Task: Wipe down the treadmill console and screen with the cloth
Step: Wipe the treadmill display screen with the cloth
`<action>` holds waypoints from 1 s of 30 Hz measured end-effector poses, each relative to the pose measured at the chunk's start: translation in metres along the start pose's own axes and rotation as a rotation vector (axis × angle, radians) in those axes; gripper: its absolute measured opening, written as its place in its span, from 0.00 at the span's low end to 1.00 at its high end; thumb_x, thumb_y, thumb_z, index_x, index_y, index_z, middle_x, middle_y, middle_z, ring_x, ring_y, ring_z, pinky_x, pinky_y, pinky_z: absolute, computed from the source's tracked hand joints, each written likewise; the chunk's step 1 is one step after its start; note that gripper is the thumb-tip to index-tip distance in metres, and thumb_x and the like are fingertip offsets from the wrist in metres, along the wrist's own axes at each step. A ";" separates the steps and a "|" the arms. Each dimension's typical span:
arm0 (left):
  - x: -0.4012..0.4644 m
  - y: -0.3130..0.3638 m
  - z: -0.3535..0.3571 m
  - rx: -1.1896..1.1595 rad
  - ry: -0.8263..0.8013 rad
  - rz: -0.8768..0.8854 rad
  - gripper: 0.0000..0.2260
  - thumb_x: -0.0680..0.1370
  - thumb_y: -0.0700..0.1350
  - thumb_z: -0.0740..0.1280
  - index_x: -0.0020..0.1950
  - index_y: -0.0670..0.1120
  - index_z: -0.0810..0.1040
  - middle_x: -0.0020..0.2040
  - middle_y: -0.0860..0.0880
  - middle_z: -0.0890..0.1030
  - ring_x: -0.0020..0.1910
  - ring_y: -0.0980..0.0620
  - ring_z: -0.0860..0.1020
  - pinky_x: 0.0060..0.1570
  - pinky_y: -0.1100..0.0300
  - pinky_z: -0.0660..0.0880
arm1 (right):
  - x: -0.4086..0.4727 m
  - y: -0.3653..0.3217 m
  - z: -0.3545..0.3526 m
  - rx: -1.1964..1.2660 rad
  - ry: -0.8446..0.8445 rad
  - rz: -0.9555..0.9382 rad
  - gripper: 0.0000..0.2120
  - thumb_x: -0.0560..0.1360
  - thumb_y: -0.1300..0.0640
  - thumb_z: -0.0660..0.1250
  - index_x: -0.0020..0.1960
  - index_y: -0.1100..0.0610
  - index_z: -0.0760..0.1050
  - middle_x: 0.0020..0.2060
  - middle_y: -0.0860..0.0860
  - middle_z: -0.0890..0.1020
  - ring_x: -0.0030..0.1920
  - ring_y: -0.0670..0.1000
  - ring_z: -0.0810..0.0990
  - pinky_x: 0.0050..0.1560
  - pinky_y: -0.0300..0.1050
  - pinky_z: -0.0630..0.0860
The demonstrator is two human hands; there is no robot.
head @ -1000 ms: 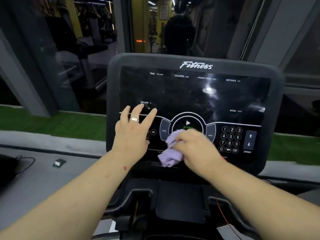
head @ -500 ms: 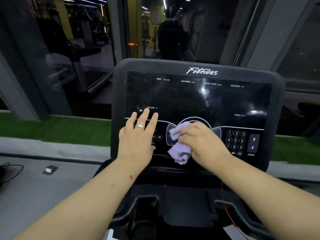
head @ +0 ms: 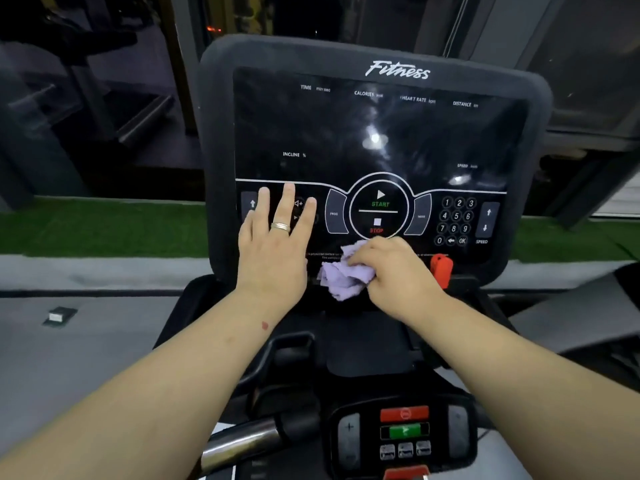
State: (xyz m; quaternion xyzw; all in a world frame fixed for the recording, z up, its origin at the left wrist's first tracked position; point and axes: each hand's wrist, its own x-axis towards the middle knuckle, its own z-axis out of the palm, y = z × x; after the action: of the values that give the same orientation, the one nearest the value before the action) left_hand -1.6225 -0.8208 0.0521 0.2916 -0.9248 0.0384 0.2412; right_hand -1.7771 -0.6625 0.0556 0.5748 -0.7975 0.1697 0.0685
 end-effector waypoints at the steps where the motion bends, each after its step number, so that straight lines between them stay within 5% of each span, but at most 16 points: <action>1: -0.004 0.001 0.002 -0.011 -0.010 0.007 0.44 0.75 0.44 0.73 0.83 0.54 0.50 0.83 0.45 0.45 0.81 0.35 0.43 0.76 0.40 0.53 | -0.009 -0.002 0.004 -0.003 -0.001 0.016 0.20 0.67 0.68 0.65 0.51 0.50 0.84 0.49 0.50 0.82 0.52 0.62 0.79 0.57 0.53 0.73; 5: -0.012 0.007 0.000 -0.034 -0.088 0.011 0.45 0.73 0.44 0.74 0.83 0.54 0.51 0.83 0.46 0.46 0.81 0.37 0.43 0.75 0.40 0.54 | -0.022 -0.028 0.019 0.039 0.054 -0.112 0.20 0.64 0.69 0.67 0.52 0.54 0.85 0.48 0.50 0.84 0.49 0.60 0.79 0.56 0.49 0.73; 7: -0.014 0.008 -0.005 -0.068 -0.114 0.019 0.43 0.70 0.45 0.77 0.81 0.53 0.60 0.81 0.46 0.56 0.78 0.38 0.51 0.70 0.40 0.61 | -0.024 -0.034 0.021 0.061 0.071 -0.178 0.21 0.66 0.69 0.66 0.54 0.55 0.85 0.50 0.49 0.84 0.47 0.59 0.77 0.53 0.50 0.76; 11: -0.020 0.001 0.003 -0.149 -0.055 0.143 0.17 0.74 0.38 0.70 0.61 0.51 0.81 0.59 0.50 0.75 0.55 0.45 0.70 0.51 0.50 0.72 | -0.054 0.003 0.021 -0.039 -0.076 -0.215 0.22 0.66 0.67 0.67 0.55 0.50 0.85 0.52 0.47 0.82 0.46 0.56 0.75 0.50 0.45 0.76; 15: -0.028 0.003 0.004 -0.324 -0.246 0.122 0.14 0.80 0.39 0.63 0.59 0.52 0.83 0.54 0.53 0.76 0.50 0.48 0.75 0.52 0.49 0.78 | -0.071 0.012 0.035 -0.086 -0.404 0.027 0.18 0.74 0.60 0.63 0.60 0.48 0.81 0.56 0.50 0.81 0.57 0.58 0.80 0.58 0.52 0.77; 19: -0.028 0.005 0.004 -0.399 -0.289 0.068 0.14 0.79 0.36 0.65 0.59 0.49 0.84 0.55 0.52 0.77 0.53 0.49 0.77 0.58 0.52 0.76 | -0.034 -0.020 0.062 0.025 -0.552 0.015 0.13 0.76 0.65 0.64 0.58 0.55 0.77 0.57 0.54 0.79 0.58 0.58 0.80 0.61 0.54 0.76; 26: -0.032 0.007 0.010 -0.439 -0.208 0.052 0.13 0.77 0.34 0.67 0.56 0.48 0.85 0.52 0.51 0.78 0.49 0.48 0.77 0.52 0.53 0.78 | -0.033 -0.013 0.081 -0.030 -0.728 -0.075 0.11 0.74 0.65 0.66 0.53 0.53 0.79 0.57 0.52 0.77 0.58 0.56 0.79 0.59 0.54 0.78; 30: -0.032 0.006 0.010 -0.446 -0.209 0.050 0.13 0.77 0.34 0.67 0.56 0.48 0.85 0.50 0.55 0.74 0.49 0.50 0.76 0.52 0.54 0.77 | -0.017 -0.022 0.076 -0.035 -0.732 0.068 0.07 0.76 0.62 0.69 0.52 0.53 0.80 0.52 0.54 0.80 0.55 0.59 0.82 0.56 0.50 0.79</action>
State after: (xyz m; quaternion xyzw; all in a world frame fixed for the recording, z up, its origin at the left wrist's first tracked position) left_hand -1.6071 -0.8012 0.0289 0.2104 -0.9373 -0.1910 0.2017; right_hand -1.7440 -0.6802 -0.0162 0.5693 -0.7907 -0.0586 -0.2175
